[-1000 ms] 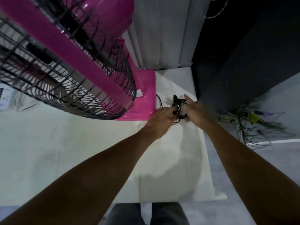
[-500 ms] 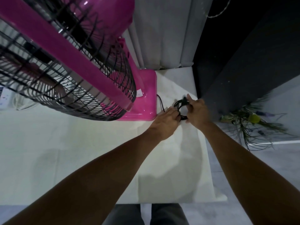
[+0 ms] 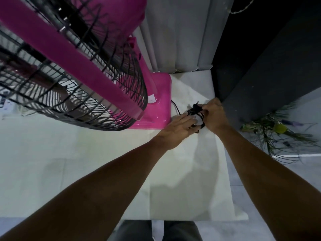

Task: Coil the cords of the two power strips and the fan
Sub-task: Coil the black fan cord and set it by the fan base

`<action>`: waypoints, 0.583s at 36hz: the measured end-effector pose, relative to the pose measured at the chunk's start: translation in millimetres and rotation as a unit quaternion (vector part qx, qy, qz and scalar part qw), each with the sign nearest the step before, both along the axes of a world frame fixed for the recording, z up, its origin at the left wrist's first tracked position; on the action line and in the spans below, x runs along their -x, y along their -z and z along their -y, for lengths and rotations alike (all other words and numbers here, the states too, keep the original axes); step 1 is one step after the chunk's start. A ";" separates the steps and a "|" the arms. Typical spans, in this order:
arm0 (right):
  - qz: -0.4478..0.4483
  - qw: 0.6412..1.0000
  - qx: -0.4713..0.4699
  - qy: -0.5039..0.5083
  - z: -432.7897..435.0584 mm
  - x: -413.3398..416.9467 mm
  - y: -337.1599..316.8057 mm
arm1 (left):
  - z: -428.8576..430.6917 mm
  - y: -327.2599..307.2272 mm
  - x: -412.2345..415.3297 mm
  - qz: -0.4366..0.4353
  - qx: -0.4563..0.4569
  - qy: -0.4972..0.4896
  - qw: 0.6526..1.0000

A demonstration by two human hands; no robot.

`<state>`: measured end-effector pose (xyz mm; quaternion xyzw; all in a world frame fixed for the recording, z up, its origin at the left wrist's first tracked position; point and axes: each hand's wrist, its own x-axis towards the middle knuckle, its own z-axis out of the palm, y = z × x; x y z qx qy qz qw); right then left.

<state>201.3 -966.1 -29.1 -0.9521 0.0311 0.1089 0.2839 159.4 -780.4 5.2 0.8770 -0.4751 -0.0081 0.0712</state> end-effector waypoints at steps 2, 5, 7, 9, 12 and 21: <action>0.004 1.000 -0.014 -0.007 0.6 -2.9 -0.6 | -2.0 4.9 -2.0 -0.037 -0.026 -0.006 0.999; 0.016 0.996 -0.080 0.033 1.7 -3.9 -6.9 | -0.9 12.9 -1.9 -0.080 -0.023 -0.030 0.996; 0.042 0.990 -0.124 0.054 2.9 -2.5 -9.1 | 1.6 19.0 -3.1 -0.095 0.003 -0.038 0.995; 0.060 0.984 -0.153 0.067 4.1 1.2 -8.8 | 2.8 24.9 -3.5 -0.100 0.031 -0.042 0.994; 0.103 0.987 -0.114 0.049 2.4 10.5 -2.2 | 5.8 28.8 -0.5 -0.124 0.071 -0.080 0.986; 0.148 0.988 -0.038 0.023 -5.7 28.6 0.1 | 22.5 24.5 3.1 -0.243 0.205 -0.231 0.919</action>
